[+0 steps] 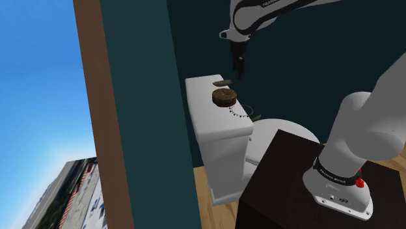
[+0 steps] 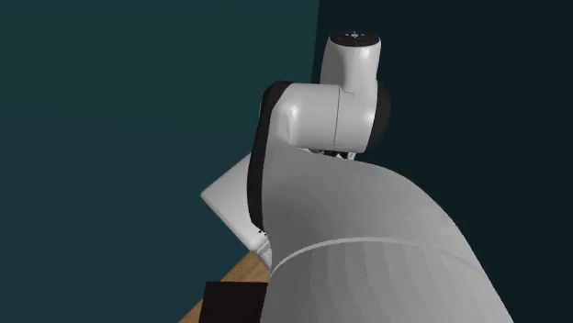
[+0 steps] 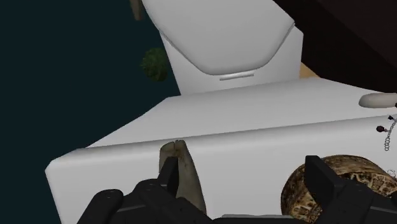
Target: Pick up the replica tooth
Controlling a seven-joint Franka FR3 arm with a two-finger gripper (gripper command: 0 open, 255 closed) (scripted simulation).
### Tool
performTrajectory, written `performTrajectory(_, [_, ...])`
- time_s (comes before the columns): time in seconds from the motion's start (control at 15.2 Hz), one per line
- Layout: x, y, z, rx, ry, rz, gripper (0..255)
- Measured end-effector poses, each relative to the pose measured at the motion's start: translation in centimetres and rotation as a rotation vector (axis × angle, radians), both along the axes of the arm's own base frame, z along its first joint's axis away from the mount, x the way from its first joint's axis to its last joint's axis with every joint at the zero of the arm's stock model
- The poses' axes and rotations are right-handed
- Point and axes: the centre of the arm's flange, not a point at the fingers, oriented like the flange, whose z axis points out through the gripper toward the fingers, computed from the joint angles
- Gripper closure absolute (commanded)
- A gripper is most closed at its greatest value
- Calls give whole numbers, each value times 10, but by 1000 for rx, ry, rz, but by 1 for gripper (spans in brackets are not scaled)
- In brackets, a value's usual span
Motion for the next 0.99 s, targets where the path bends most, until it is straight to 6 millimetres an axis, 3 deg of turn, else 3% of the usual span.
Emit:
performTrajectory(0.46, [78, -5, -22, 15, -5, 298, 0])
performTrajectory(0.99, [84, -6, -62, 15, -6, 324, 0])
